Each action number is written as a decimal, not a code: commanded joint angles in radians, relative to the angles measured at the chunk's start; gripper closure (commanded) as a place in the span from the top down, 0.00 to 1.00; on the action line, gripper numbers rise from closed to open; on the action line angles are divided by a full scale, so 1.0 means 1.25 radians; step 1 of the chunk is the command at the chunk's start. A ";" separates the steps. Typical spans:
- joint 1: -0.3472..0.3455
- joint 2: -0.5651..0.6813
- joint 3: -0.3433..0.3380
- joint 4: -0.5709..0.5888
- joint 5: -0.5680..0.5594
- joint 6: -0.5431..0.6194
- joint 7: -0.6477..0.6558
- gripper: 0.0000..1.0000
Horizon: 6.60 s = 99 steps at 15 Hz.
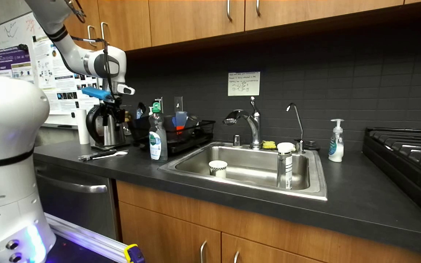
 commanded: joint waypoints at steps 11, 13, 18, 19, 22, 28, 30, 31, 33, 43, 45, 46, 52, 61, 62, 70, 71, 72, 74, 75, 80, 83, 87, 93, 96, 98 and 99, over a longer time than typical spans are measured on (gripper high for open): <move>-0.006 0.045 0.035 -0.066 -0.163 0.119 0.317 1.00; -0.001 0.068 0.039 -0.065 -0.183 0.126 0.356 1.00; 0.017 0.122 0.040 -0.064 -0.195 0.145 0.412 1.00; 0.021 0.131 0.039 -0.066 -0.192 0.151 0.415 1.00; 0.033 0.156 0.036 -0.065 -0.189 0.166 0.429 1.00; 0.032 0.139 0.033 -0.086 -0.120 0.198 0.384 1.00; 0.032 0.126 0.035 -0.093 -0.083 0.205 0.351 1.00; 0.032 0.122 0.036 -0.097 -0.069 0.210 0.339 1.00; 0.034 0.109 0.034 -0.106 -0.070 0.203 0.345 1.00; 0.028 0.042 0.033 -0.162 -0.051 0.191 0.315 1.00; 0.024 0.036 0.032 -0.169 -0.069 0.184 0.330 1.00; 0.023 0.036 0.032 -0.172 -0.061 0.184 0.326 1.00; 0.011 0.058 0.026 -0.159 -0.101 0.181 0.352 1.00; 0.000 0.085 0.022 -0.119 -0.162 0.155 0.366 1.00; 0.001 0.088 0.023 -0.112 -0.167 0.148 0.367 1.00; 0.013 0.140 0.022 -0.065 -0.194 0.119 0.386 1.00; 0.015 0.146 0.021 -0.061 -0.196 0.118 0.390 1.00; 0.017 0.152 0.019 -0.058 -0.199 0.117 0.396 1.00; 0.020 0.163 0.017 -0.051 -0.199 0.117 0.399 1.00; 0.022 0.168 0.016 -0.048 -0.202 0.117 0.404 1.00; 0.024 0.189 0.008 -0.041 -0.214 0.114 0.425 1.00; 0.026 0.197 0.005 -0.039 -0.208 0.113 0.425 1.00; 0.030 0.193 0.005 -0.036 -0.211 0.111 0.427 0.62; 0.037 0.189 0.005 -0.026 -0.209 0.107 0.424 0.15; 0.038 0.185 0.005 -0.028 -0.209 0.108 0.423 0.00; 0.038 0.175 0.005 -0.033 -0.209 0.108 0.423 0.03; 0.038 0.163 0.006 -0.040 -0.207 0.106 0.423 0.03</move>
